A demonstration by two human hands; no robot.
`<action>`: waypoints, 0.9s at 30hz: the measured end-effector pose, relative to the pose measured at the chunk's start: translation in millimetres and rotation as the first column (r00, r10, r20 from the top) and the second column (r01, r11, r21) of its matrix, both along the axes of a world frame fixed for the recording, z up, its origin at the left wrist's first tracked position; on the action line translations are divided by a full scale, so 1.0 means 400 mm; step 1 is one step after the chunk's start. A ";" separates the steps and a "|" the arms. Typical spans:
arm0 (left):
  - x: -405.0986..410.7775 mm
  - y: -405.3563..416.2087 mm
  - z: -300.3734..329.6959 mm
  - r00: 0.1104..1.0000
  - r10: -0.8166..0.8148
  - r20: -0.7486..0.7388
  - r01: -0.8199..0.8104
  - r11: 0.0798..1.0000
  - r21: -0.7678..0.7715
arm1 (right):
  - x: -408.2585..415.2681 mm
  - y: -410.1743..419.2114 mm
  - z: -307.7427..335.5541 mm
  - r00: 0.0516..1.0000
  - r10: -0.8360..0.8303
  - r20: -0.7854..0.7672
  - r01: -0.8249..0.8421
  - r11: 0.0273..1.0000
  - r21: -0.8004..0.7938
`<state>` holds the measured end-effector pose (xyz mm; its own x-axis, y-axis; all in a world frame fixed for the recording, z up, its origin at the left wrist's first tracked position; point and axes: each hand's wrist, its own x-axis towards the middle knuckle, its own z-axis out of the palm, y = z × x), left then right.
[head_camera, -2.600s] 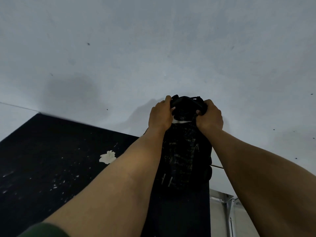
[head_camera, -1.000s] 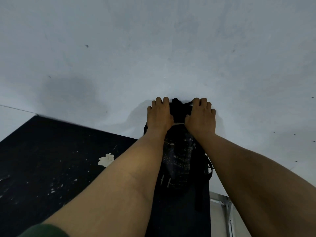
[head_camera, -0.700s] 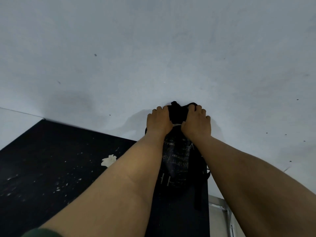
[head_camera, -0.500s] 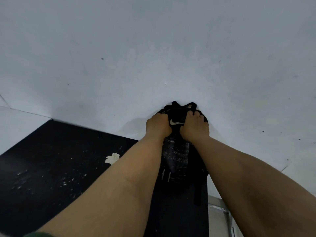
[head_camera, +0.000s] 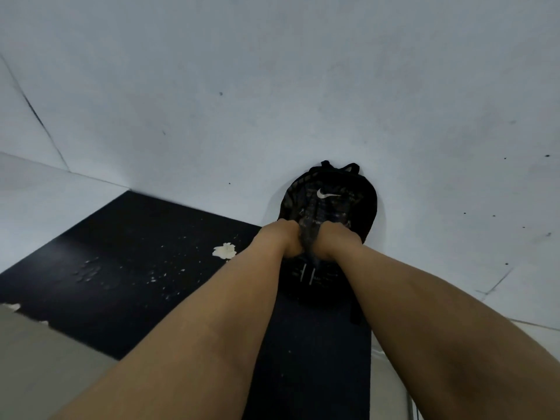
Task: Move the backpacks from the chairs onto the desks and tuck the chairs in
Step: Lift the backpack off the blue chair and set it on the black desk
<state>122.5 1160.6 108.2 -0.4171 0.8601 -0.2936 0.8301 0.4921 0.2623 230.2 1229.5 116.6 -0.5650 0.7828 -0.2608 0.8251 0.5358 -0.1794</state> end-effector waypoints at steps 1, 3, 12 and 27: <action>-0.001 -0.035 -0.007 1.000 -0.004 0.009 0.005 1.000 -0.011 | 0.001 -0.036 -0.007 1.000 0.008 0.021 -0.007 1.000 -0.018; -0.003 -0.094 -0.015 1.000 0.000 0.022 0.000 1.000 -0.020 | 0.003 -0.096 -0.020 0.999 0.014 0.038 -0.013 0.999 -0.042; -0.024 -0.445 -0.091 0.999 0.042 0.032 -0.039 0.995 -0.088 | 0.000 -0.438 -0.105 0.993 0.050 0.110 -0.033 0.988 -0.149; -0.001 -0.846 -0.220 0.984 0.137 0.112 -0.112 0.973 -0.200 | 0.020 -0.818 -0.223 0.980 0.100 0.170 -0.058 0.970 -0.235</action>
<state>122.0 822.4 20.3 -0.4672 0.7259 -0.5047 0.7260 0.6408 0.2497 238.4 902.4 27.3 -0.5503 0.6456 -0.5295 0.8115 0.5628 -0.1573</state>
